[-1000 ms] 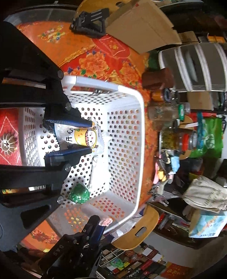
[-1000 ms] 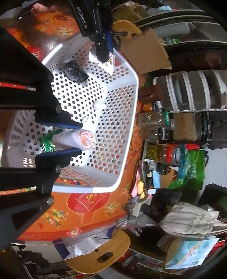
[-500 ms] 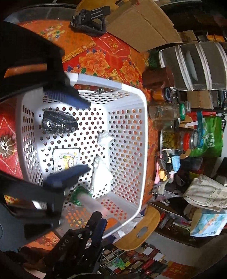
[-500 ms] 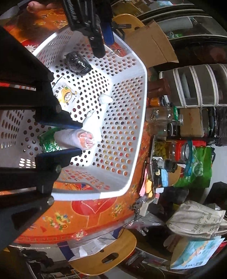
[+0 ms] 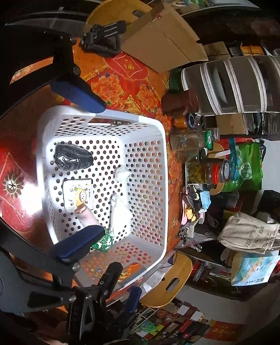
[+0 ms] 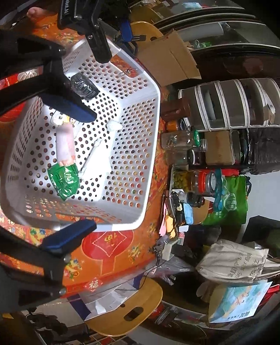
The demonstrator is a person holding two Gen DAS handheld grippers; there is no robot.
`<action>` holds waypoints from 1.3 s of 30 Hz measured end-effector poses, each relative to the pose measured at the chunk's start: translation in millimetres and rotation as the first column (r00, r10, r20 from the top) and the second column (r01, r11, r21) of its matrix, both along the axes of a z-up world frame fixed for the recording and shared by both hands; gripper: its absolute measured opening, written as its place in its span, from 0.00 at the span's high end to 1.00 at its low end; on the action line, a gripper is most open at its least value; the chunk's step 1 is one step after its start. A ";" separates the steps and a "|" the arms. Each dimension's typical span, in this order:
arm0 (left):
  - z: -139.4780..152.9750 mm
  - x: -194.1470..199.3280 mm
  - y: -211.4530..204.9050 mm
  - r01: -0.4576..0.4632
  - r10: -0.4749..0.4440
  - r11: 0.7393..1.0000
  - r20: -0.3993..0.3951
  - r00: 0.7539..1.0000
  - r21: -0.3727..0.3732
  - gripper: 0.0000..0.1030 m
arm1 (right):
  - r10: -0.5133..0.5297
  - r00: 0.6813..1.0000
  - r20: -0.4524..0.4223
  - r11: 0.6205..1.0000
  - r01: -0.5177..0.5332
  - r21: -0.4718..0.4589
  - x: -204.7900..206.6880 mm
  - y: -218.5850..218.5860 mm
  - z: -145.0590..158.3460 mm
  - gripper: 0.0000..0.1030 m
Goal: Organize soft objects
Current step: 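Open both tools and withdraw them from the basket toward the table, then grasp the white ribbed plastic piece with the left tool while the right tool grasps the clear plastic bag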
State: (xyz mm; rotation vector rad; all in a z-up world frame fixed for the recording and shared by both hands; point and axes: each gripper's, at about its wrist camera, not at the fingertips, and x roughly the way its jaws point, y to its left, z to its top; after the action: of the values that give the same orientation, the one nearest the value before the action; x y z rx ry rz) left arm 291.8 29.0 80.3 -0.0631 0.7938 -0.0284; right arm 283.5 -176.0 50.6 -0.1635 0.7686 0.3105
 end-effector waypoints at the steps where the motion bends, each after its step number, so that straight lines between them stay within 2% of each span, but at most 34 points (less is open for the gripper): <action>1: 1.6 -2.8 -0.9 0.003 -0.003 1.000 0.004 1.000 0.004 0.00 | -0.002 1.000 0.004 1.000 0.002 0.001 -2.2 -0.5 1.3 0.05; 8: 10.0 -49.8 -0.9 0.011 -0.011 1.000 0.053 0.999 0.000 0.00 | -0.012 0.999 0.032 1.000 0.012 0.005 -24.6 -10.1 8.3 0.00; 12: -4.3 -90.1 7.0 -0.041 0.041 0.999 0.043 0.998 0.000 0.00 | -0.016 0.998 0.053 1.000 0.014 0.020 -44.6 -19.3 8.7 0.00; 18: -59.7 -144.4 10.9 -0.061 0.061 0.998 0.008 0.998 -0.016 0.00 | -0.027 0.995 0.097 0.996 0.019 0.085 -93.5 -48.5 -2.0 0.00; 22: -94.9 -152.4 2.7 -0.041 0.040 0.999 -0.026 0.999 -0.035 0.00 | -0.050 0.994 0.100 0.991 0.036 0.132 -131.9 -71.6 -22.3 0.00; 25: -111.0 -150.4 -7.7 -0.026 0.025 1.000 -0.040 0.999 -0.014 0.01 | -0.060 0.995 0.083 0.986 0.045 0.163 -154.5 -83.0 -39.8 0.00; 27: -121.3 -145.7 -13.7 -0.018 0.018 1.000 -0.062 0.998 0.001 0.06 | -0.062 0.996 0.066 0.984 0.050 0.174 -166.3 -88.2 -51.9 0.00; 29: -129.0 -136.5 -20.7 -0.007 0.006 1.000 -0.084 0.996 -0.001 0.19 | -0.064 0.997 0.052 0.982 0.054 0.180 -175.0 -91.8 -62.0 0.00; 33: -138.8 -125.8 -26.6 -0.010 0.011 1.000 -0.114 0.993 0.007 0.34 | -0.062 0.996 0.056 0.984 0.052 0.169 -185.0 -94.0 -70.8 0.00; 35: -141.9 -123.9 -28.6 -0.007 0.006 1.000 -0.120 0.993 -0.003 0.47 | -0.061 0.997 0.054 0.982 0.050 0.180 -186.4 -95.6 -71.3 0.00; 36: -142.5 -122.8 -29.9 0.000 -0.001 1.000 -0.119 0.993 -0.008 0.50 | -0.064 0.997 0.053 0.981 0.053 0.186 -185.2 -96.9 -70.9 0.00; 37: -143.7 -121.4 -32.0 0.007 -0.008 1.000 -0.118 0.993 -0.012 0.59 | -0.065 0.996 0.053 0.980 0.054 0.191 -185.0 -98.1 -70.9 0.00; 39: -144.3 -122.5 -33.7 0.003 -0.004 1.000 -0.105 0.995 -0.003 0.59 | -0.067 0.996 0.053 0.980 0.055 0.193 -185.4 -98.4 -71.4 0.00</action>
State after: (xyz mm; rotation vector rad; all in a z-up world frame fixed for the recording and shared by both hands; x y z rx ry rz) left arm 169.4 -4.8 -64.0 -0.0664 0.8987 -0.0298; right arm 98.1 -274.5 -20.8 0.0319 0.6799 0.3180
